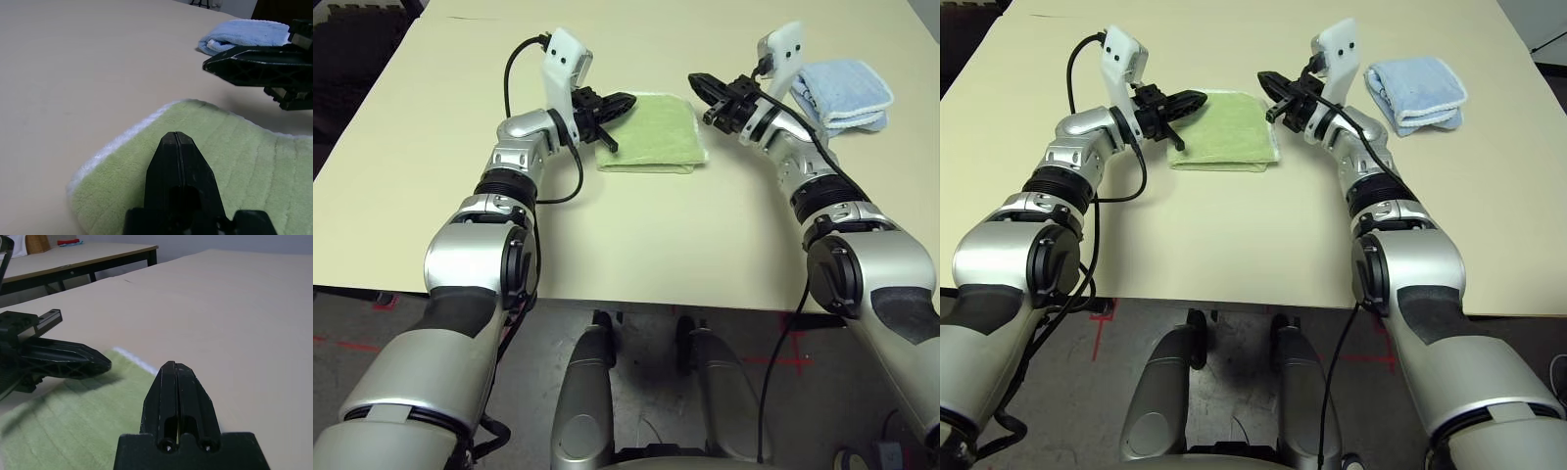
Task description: Fold the towel and set it aside.
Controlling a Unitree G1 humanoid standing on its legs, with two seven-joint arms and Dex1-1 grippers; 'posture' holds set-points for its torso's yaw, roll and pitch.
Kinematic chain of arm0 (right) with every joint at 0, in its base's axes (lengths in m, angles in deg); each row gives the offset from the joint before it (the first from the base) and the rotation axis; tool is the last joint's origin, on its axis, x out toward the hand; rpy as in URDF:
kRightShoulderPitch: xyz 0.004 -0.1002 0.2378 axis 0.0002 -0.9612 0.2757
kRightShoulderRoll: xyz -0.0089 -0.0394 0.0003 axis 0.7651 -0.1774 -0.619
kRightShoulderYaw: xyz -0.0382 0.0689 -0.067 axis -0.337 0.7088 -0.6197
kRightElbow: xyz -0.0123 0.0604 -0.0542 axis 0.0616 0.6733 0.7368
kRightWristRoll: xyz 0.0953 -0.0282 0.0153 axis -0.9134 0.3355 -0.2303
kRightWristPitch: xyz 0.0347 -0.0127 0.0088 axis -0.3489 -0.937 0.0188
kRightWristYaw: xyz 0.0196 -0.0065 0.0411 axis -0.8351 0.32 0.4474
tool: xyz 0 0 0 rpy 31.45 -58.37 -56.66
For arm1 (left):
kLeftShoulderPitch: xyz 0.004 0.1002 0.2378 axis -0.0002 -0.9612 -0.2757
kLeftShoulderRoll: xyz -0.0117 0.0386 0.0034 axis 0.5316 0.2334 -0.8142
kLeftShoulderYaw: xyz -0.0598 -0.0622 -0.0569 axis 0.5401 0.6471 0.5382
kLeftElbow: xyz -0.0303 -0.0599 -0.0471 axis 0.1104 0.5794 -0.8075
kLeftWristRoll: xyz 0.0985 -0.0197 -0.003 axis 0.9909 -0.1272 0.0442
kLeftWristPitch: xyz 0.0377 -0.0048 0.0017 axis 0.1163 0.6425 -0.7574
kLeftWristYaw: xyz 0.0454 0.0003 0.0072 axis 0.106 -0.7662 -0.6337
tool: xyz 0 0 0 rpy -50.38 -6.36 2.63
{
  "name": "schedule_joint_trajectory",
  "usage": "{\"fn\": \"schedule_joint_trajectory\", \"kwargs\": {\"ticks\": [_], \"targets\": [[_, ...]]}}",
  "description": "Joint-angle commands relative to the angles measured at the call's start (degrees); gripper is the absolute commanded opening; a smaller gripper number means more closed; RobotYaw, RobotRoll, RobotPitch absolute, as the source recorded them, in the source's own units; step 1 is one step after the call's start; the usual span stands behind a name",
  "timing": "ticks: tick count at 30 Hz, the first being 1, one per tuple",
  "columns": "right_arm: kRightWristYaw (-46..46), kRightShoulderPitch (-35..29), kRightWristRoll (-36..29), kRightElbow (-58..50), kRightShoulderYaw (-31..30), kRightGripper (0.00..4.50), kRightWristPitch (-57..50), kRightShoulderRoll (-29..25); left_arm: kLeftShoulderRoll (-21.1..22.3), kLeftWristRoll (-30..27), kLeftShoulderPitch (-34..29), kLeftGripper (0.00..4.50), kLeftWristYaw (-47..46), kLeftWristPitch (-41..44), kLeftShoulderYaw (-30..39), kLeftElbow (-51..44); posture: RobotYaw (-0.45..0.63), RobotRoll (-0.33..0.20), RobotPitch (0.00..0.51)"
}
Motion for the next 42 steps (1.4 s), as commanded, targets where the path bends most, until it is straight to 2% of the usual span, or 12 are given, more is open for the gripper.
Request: {"fn": "schedule_joint_trajectory", "kwargs": {"ticks": [1,7,13,22,28,33,39,42], "targets": [[0.45,-0.82,0.76,0.73,-0.4,0.0,0.04,-0.28,0.01,0.6,-0.34,0.02,0.62,-0.36,-0.6,0.62,0.07,0.0,0.361],[-0.85,-1.36,2.31,1.55,-1.56,0.0,-0.6,-0.29,0.61,2.65,-1.8,0.02,-0.64,0.26,-2.36,1.25,0.06,0.0,0.38],[-3.29,-5.37,4.22,2.39,-2.96,0.0,-1.85,0.88,0.91,5.47,-5.06,0.02,-5.93,3.21,-4.75,1.95,0.06,0.0,0.389],[-2.32,-4.43,3.27,1.78,-2.05,0.0,-1.7,0.28,1.24,3.97,-3.76,0.02,-5.26,2.61,-3.93,1.34,0.06,0.0,0.372],[5.28,-1.86,-1.93,-1.92,1.84,0.0,-0.72,-2.52,1.91,-1.75,-0.15,0.02,5.2,1.17,0.31,-1.04,0.06,0.0,0.344],[16.16,-4.97,-7.68,-10.36,3.77,0.0,-4.12,-6.71,4.81,-5.48,-0.59,0.02,18.6,2.53,1.46,-4.92,0.05,0.0,0.322],[28.5,-20.02,-14.57,-33.89,1.32,0.0,-20.23,-14.56,9.23,-7.94,-7.61,0.02,33.17,6.22,-0.87,-15.69,0.06,0.0,0.308],[31.54,-25.99,-14.79,-40.72,-0.13,0.0,-21.63,-18.17,10.79,-8.65,-10.91,0.02,36.38,7.52,-2.22,-20.42,0.06,0.0,0.303]]}}
